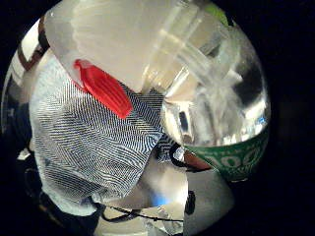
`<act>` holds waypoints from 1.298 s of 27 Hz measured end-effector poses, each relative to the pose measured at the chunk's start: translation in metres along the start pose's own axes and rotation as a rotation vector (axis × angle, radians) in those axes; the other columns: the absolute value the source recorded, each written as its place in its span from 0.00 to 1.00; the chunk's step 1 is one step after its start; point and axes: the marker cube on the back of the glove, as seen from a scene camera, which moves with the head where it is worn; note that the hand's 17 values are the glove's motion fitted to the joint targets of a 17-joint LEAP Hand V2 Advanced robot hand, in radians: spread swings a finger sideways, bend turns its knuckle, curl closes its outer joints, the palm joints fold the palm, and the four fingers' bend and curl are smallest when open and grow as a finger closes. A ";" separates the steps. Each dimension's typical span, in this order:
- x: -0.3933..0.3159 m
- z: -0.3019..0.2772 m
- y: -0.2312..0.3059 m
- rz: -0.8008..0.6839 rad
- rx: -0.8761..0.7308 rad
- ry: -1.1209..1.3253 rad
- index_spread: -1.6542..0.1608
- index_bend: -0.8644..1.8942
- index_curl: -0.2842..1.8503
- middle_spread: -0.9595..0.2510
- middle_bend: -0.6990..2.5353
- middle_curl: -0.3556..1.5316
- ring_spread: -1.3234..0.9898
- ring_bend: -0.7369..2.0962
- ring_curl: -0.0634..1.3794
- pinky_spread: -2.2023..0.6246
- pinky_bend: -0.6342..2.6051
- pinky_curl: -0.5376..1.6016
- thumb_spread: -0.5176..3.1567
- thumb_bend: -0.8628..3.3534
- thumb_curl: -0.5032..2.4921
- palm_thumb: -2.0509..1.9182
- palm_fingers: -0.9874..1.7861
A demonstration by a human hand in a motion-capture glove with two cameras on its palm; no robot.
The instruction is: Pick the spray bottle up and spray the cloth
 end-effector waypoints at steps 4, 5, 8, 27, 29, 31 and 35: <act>0.002 0.000 0.003 0.007 -0.029 0.000 0.76 0.37 0.33 0.66 0.36 0.47 0.47 0.47 0.36 0.67 0.39 0.44 0.28 0.20 0.39 0.76 0.80; 0.003 -0.002 0.004 0.017 -0.039 -0.022 0.76 0.37 0.33 0.66 0.36 0.47 0.47 0.47 0.36 0.67 0.39 0.44 0.28 0.20 0.39 0.76 0.80; 0.009 -0.010 0.007 0.079 -0.057 -0.146 0.76 0.37 0.33 0.66 0.36 0.47 0.47 0.47 0.36 0.67 0.39 0.44 0.28 0.20 0.39 0.75 0.80; 0.093 -0.007 0.014 0.623 0.079 -1.114 0.75 0.36 0.34 0.65 0.36 0.47 0.47 0.46 0.36 0.67 0.39 0.44 0.28 0.20 0.40 0.75 0.80; 0.098 0.008 0.020 0.682 0.075 -1.261 0.76 0.36 0.34 0.65 0.36 0.47 0.47 0.46 0.36 0.67 0.38 0.44 0.28 0.20 0.40 0.75 0.79; 0.101 0.022 0.023 0.728 0.077 -1.396 0.76 0.36 0.34 0.66 0.35 0.47 0.47 0.46 0.36 0.67 0.38 0.44 0.29 0.20 0.40 0.75 0.79; 0.103 0.042 0.020 0.781 0.080 -1.525 0.76 0.36 0.33 0.66 0.35 0.47 0.48 0.46 0.36 0.68 0.38 0.43 0.30 0.20 0.39 0.75 0.79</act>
